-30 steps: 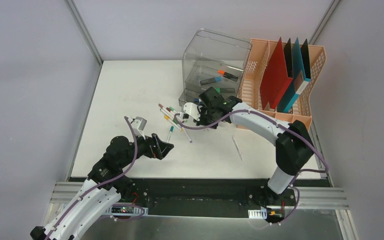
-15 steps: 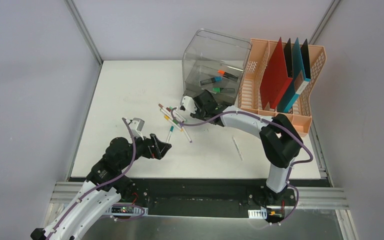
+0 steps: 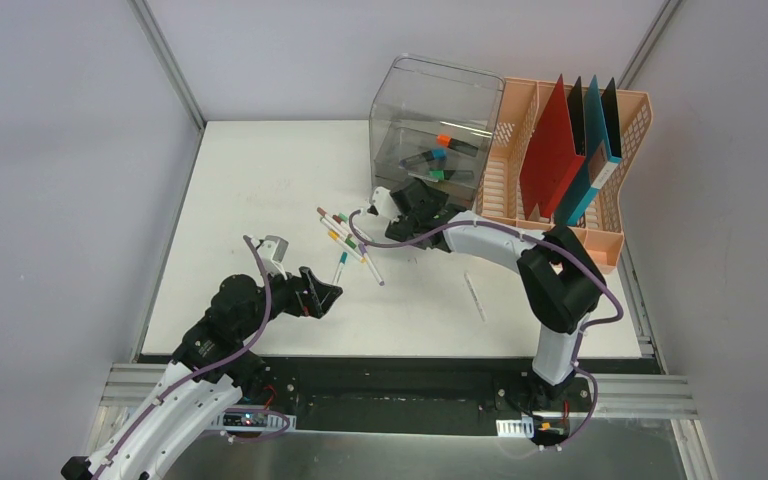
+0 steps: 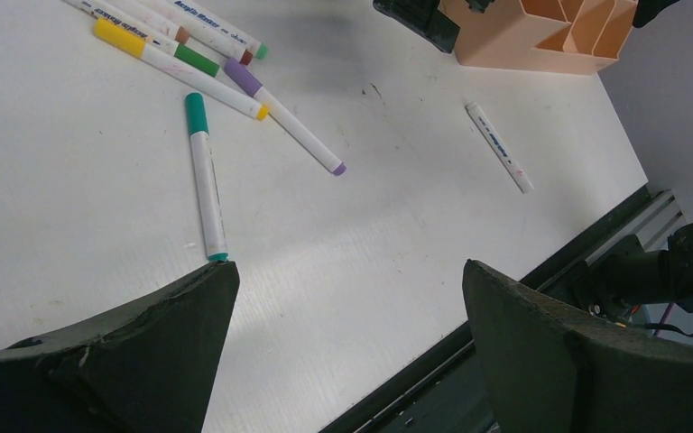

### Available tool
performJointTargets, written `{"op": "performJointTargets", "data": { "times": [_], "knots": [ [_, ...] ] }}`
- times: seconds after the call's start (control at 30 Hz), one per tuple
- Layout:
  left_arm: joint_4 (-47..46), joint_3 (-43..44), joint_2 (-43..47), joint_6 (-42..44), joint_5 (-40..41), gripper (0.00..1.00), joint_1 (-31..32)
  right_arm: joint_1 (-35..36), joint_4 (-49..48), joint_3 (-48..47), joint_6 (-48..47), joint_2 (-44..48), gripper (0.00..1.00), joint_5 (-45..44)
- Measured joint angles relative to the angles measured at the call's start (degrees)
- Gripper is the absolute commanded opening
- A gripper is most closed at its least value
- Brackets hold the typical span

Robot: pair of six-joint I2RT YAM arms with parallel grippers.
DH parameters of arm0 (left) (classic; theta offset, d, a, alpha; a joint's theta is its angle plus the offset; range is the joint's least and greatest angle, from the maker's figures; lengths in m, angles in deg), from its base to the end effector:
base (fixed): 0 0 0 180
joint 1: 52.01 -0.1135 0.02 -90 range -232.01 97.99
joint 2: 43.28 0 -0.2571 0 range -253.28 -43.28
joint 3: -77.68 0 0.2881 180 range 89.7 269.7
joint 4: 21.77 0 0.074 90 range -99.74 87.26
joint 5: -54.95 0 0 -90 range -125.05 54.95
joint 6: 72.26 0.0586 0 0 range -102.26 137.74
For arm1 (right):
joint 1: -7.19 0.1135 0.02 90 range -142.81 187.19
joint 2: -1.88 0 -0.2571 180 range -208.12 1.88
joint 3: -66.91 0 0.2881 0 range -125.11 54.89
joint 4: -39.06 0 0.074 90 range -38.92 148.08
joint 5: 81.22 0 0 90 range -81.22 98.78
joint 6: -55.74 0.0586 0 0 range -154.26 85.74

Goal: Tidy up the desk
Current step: Close the drawer in the storage box, then open the drawer in the storage box.

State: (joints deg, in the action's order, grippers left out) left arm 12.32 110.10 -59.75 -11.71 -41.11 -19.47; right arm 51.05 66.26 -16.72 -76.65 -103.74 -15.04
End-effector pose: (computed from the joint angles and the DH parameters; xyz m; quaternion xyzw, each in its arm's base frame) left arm 0.1452 -0.1000 0.2244 0.0528 0.8075 -0.3384 0.4803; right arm 0.3335 0.2876 0.1566 -0.5744 0.7185 -0.1890 0.3436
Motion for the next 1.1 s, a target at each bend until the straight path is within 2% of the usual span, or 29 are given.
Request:
{"op": "performJointTargets", "data": {
  "times": [0.3, 0.73, 0.87, 1.1],
  "knots": [
    [-0.1, 0.0, 0.0, -0.2, 0.0, 0.99, 0.0, -0.5, 3.5, 0.0, 1.9, 0.9, 0.94, 3.7],
    [-5.7, -2.0, -2.6, -3.0, -2.0, 0.99, 0.0, -1.5, 17.0, 0.6, 2.7, 14.6, 0.97, 23.0],
    [-10.6, -3.0, -5.9, -4.4, -3.6, 0.99, 0.0, -4.7, 22.5, 2.0, 0.8, 19.9, 0.98, 32.2],
    [-21.8, -4.5, -13.8, -7.0, -6.0, 0.99, 0.0, -15.7, 27.3, 6.6, -0.6, 32.1, 0.99, 47.6]
  ]
}}
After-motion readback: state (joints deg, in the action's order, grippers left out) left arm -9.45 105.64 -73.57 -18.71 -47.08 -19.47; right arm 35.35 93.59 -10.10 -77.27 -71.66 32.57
